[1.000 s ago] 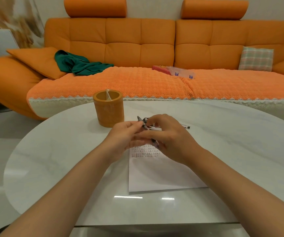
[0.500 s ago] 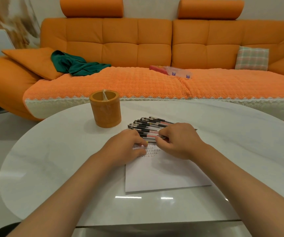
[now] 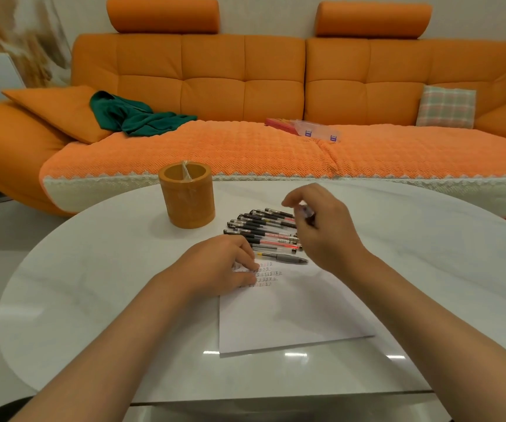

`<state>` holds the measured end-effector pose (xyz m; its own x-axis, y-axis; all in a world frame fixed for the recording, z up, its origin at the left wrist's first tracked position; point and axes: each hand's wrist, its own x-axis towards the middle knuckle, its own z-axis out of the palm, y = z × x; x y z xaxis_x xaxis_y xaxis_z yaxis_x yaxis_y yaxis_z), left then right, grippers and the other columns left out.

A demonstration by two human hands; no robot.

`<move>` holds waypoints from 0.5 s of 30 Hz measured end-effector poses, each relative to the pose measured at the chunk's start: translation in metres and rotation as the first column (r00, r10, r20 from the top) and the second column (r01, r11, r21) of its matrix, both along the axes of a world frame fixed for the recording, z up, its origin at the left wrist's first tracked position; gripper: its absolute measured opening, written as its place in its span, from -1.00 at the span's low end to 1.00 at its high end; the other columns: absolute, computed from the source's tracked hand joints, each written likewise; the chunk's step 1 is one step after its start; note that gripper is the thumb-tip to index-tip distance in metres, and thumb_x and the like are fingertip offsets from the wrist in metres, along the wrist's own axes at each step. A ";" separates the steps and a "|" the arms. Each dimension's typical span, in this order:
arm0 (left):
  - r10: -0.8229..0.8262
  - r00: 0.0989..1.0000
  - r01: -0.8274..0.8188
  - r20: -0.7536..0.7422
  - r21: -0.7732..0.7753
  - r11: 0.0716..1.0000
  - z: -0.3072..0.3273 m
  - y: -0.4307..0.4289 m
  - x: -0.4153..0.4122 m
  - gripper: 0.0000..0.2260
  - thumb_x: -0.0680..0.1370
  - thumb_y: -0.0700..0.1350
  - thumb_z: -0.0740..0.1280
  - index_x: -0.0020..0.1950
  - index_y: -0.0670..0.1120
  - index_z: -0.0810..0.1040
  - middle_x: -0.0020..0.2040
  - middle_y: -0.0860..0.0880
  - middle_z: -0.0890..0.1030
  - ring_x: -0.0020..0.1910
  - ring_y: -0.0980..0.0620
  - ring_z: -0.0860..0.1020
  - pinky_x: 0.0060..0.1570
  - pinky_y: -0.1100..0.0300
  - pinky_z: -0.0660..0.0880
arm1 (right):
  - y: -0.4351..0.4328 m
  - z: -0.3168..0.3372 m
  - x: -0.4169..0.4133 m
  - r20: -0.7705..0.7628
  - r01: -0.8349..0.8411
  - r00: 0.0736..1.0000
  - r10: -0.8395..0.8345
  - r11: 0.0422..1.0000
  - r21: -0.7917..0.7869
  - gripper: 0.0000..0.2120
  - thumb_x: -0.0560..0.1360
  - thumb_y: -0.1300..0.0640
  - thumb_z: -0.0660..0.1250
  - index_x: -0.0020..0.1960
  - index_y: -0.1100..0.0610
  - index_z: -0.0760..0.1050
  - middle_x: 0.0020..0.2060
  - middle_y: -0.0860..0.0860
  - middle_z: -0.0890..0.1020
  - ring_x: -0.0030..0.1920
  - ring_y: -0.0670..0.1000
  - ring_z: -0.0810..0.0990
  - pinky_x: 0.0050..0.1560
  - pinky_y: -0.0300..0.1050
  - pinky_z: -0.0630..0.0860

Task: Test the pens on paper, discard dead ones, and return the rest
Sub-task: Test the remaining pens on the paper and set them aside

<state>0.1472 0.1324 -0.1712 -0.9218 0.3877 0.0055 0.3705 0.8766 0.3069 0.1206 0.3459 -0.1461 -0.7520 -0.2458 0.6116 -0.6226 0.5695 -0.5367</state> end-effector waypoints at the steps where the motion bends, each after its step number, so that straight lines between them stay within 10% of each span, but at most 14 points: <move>1: -0.001 1.000 0.001 0.007 0.002 1.000 0.001 -0.001 0.000 -0.72 0.51 0.14 0.44 0.22 0.19 0.66 0.18 0.28 0.52 0.03 0.21 0.47 -0.02 0.24 0.52 | -0.001 0.003 0.002 0.081 -0.006 0.997 0.015 0.993 -0.114 -0.78 0.56 0.34 0.19 -0.02 0.10 0.55 -0.19 0.00 0.58 -0.26 -0.03 0.55 -0.26 -0.16 0.54; 10: 0.025 0.999 -0.029 0.041 0.100 0.995 -0.002 -0.007 0.000 -0.73 0.49 0.13 0.46 0.18 0.19 0.67 0.13 0.25 0.51 0.04 0.21 0.47 0.04 0.16 0.53 | 0.001 -0.010 0.008 0.658 0.014 0.671 0.342 0.881 -0.473 -0.34 0.67 -0.21 -0.02 -0.06 0.24 0.66 -0.47 0.21 0.54 -0.48 0.14 0.51 -0.37 -0.04 0.54; 15: 0.083 0.996 -0.088 0.037 0.177 0.980 -0.006 -0.006 -0.002 -0.81 0.49 0.10 0.47 0.10 0.21 0.69 0.05 0.21 0.53 -0.02 0.16 0.49 -0.04 0.16 0.51 | 0.006 -0.020 0.013 0.756 -0.058 0.492 0.432 0.883 -0.466 -0.77 0.56 0.09 0.40 -0.04 0.28 0.62 -0.22 0.27 0.66 -0.37 0.17 0.60 -0.30 0.01 0.60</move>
